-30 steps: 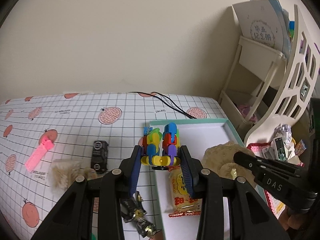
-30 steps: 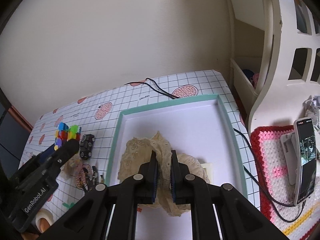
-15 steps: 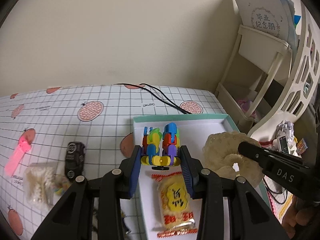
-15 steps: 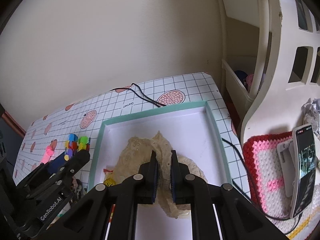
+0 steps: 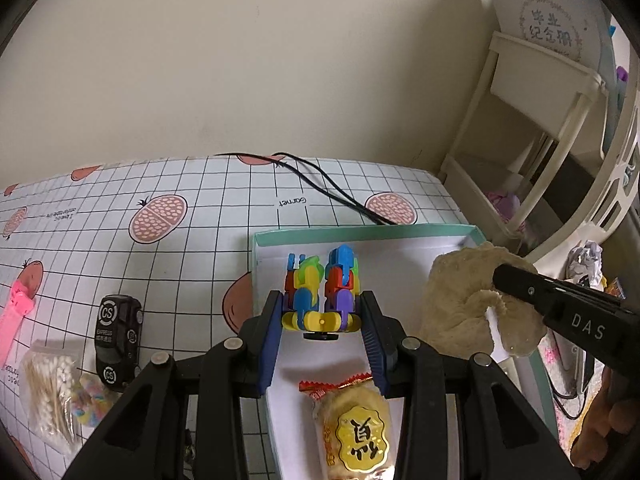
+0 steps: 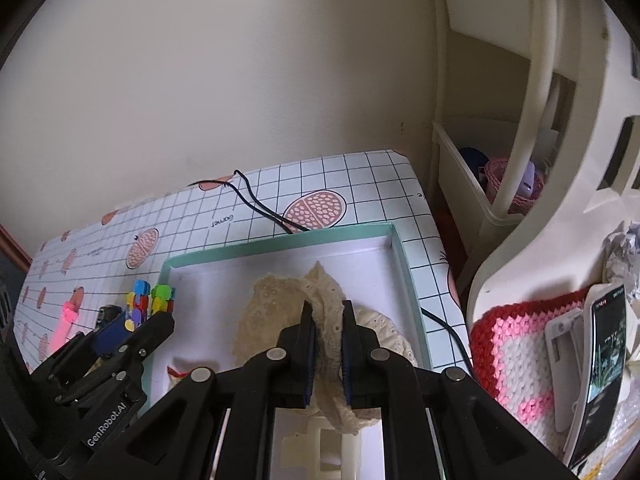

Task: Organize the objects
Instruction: 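Carry the lace cloth and the block toy over the teal tray with both tools, then open the left tool to drop the block toy while the right tool releases the lace cloth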

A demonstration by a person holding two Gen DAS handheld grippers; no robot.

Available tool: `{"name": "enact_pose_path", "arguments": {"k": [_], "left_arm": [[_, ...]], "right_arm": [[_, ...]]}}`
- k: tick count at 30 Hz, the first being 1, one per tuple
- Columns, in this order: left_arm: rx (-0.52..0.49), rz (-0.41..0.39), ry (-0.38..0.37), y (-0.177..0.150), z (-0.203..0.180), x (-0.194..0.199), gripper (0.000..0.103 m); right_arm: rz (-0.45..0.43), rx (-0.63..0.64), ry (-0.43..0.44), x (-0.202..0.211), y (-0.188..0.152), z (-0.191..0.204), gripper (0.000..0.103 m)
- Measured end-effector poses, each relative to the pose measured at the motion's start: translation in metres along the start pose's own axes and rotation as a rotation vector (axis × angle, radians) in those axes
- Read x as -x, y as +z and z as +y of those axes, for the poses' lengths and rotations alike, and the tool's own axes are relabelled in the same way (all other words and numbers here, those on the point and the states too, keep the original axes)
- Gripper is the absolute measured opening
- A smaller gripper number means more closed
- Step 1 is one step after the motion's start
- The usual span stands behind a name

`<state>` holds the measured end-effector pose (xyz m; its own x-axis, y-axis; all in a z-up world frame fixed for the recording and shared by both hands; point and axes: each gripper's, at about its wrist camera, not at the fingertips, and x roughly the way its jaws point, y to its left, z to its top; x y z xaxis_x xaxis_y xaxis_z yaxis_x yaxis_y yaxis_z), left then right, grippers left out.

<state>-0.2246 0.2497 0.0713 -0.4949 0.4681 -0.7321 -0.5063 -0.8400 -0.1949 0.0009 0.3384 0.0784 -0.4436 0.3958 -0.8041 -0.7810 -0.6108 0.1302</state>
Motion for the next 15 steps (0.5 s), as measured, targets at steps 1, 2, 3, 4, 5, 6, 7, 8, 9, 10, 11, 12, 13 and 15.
{"name": "enact_pose_path", "arguments": {"k": [1, 2, 3, 4, 5, 6, 7, 8, 9, 10, 11, 12, 13, 15], "left_arm": [[0.002, 0.002, 0.000, 0.000, 0.000, -0.002, 0.040], [0.004, 0.006, -0.001, 0.000, 0.000, -0.004, 0.040], [0.005, 0.010, 0.000, 0.000, 0.000, -0.006, 0.040], [0.005, 0.014, 0.001, 0.000, 0.001, -0.007, 0.040], [0.006, 0.016, 0.001, 0.000, 0.001, -0.008, 0.040], [0.007, 0.018, 0.000, 0.000, 0.001, -0.010, 0.040], [0.008, 0.020, 0.000, 0.000, 0.001, -0.011, 0.040], [0.010, 0.023, -0.001, 0.000, 0.002, -0.012, 0.040], [0.012, 0.028, -0.004, 0.000, 0.002, -0.013, 0.040], [0.016, 0.031, -0.008, 0.000, 0.003, -0.014, 0.040], [0.021, 0.031, -0.011, 0.000, 0.003, -0.014, 0.040], [0.022, 0.031, -0.013, 0.000, 0.004, -0.014, 0.040], [0.020, 0.033, -0.014, 0.000, 0.004, -0.014, 0.040], [0.019, 0.038, -0.015, 0.000, 0.003, -0.015, 0.040]], "right_arm": [[0.003, 0.006, -0.003, -0.001, 0.000, 0.001, 0.011], [0.006, 0.014, -0.007, -0.003, 0.000, 0.003, 0.011], [0.011, 0.020, -0.011, -0.005, 0.000, 0.004, 0.011], [0.014, 0.024, -0.012, -0.008, 0.000, 0.005, 0.011], [0.016, 0.028, -0.015, -0.009, 0.000, 0.006, 0.011], [0.020, 0.032, -0.018, -0.012, 0.001, 0.007, 0.011], [0.023, 0.034, -0.022, -0.013, 0.001, 0.007, 0.011], [0.025, 0.037, -0.026, -0.015, 0.001, 0.007, 0.011], [0.029, 0.042, -0.031, -0.017, 0.001, 0.007, 0.011], [0.031, 0.045, -0.035, -0.019, 0.000, 0.008, 0.011], [0.034, 0.046, -0.038, -0.020, 0.000, 0.008, 0.011], [0.038, 0.047, -0.040, -0.021, 0.000, 0.008, 0.011], [0.043, 0.047, -0.043, -0.023, 0.000, 0.008, 0.011], [0.046, 0.046, -0.049, -0.024, -0.001, 0.008, 0.011]]}}
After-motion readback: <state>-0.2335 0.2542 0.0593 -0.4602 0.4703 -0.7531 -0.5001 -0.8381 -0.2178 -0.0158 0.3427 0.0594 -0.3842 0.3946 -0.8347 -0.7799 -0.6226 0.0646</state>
